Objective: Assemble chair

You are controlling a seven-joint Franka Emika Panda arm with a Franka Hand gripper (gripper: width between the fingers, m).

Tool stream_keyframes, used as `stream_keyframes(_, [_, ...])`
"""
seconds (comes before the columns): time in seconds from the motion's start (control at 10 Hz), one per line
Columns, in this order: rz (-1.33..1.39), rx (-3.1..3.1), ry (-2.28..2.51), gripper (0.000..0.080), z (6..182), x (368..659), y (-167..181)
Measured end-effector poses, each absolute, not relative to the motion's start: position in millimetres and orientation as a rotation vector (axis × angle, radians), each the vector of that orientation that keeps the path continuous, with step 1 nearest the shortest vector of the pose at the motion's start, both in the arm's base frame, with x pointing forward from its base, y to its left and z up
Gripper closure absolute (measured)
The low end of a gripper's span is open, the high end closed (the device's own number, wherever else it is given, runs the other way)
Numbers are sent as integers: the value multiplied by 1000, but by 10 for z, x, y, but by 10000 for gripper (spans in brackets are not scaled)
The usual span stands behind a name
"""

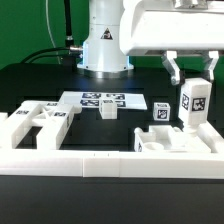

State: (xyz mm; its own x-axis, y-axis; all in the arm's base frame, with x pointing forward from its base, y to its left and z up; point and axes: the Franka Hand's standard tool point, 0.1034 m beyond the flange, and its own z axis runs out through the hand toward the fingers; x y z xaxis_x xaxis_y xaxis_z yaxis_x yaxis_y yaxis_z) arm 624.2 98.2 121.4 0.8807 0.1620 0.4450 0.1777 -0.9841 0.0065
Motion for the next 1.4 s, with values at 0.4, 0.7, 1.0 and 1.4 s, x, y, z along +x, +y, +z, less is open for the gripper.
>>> stream_keyframes(0.4, [-705, -3016, -301, 515, 1092, 6222, 1006])
stream_keyframes(0.7, [-707, -3018, -311, 515, 1081, 6244, 983])
stream_keyframes(1.0, [-710, -3015, -320, 515, 1074, 6262, 1028])
stream_keyframes(1.4, [-708, -3017, -317, 515, 1006, 6313, 1017])
